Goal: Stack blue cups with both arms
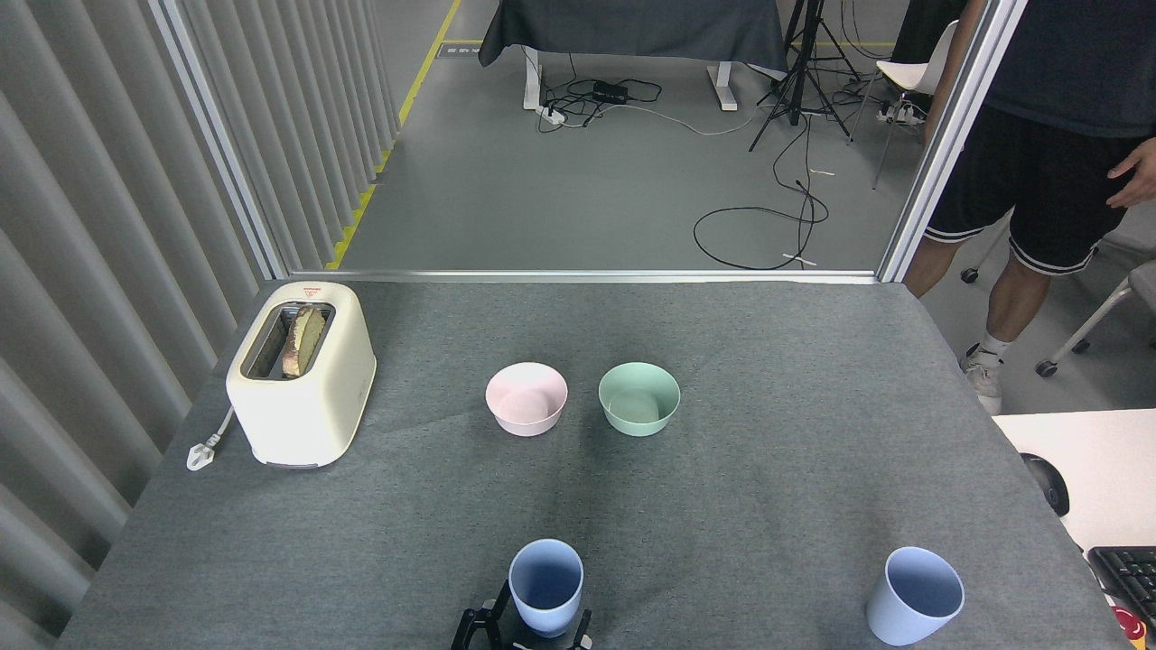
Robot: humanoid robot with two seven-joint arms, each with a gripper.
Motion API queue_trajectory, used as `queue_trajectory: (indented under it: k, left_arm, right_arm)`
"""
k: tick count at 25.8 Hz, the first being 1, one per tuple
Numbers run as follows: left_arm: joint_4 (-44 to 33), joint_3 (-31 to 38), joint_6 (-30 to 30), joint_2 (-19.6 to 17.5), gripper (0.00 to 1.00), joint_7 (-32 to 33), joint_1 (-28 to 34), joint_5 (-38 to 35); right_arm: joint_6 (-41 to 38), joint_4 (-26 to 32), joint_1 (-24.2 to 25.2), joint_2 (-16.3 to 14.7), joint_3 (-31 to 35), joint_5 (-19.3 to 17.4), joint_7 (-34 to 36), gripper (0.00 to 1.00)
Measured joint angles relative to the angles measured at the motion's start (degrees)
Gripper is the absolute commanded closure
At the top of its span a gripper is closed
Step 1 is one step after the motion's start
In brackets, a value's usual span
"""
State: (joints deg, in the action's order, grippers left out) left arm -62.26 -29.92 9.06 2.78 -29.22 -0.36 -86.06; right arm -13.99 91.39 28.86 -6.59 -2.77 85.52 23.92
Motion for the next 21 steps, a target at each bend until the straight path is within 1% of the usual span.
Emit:
queue_trajectory:
  k: [6, 13, 17, 21]
  left_arm:
    - [-1.99, 0.31, 0.00, -0.40, 0.00, 0.00, 3.45, 0.08]
    - [-8.79, 1.15, 0.58, -1.57, 0.00, 0.00, 9.48, 0.10]
    - [-13.23, 4.54, 0.73, -2.86, 0.00, 0.00, 14.14, 0.16]
    - [-19.09, 10.20, 0.50, -4.93, 0.00, 0.00, 19.39, 0.47]
  right_arm:
    - [-0.02, -0.22, -0.02, 0.00, 0.02, 0.00, 0.00, 0.00]
    - [-0.08, -0.24, -0.03, 0.00, 0.08, 0.00, 0.07, 0.00]
    - [-0.10, -0.26, -0.08, 0.02, 0.33, 0.00, 0.20, 0.00]
    - [0.25, -0.90, -0.32, 0.28, 0.77, -0.04, -0.25, 0.00]
